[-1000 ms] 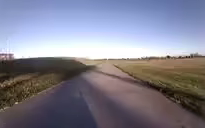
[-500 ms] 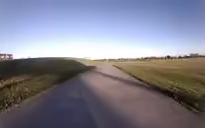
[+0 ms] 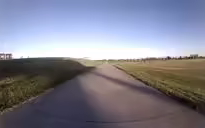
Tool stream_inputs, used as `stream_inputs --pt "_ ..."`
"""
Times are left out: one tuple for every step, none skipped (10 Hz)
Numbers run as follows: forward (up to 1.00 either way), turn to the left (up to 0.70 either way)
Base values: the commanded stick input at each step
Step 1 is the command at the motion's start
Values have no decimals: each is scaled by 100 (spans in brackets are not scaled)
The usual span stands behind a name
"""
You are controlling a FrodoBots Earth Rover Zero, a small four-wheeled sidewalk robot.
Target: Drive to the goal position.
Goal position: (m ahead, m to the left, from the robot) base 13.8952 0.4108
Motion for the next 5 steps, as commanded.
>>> stream_inputs --pt "85 -11" --pt "85 -11" --pt "85 -11" --pt "85 -11" --pt "85 -11"
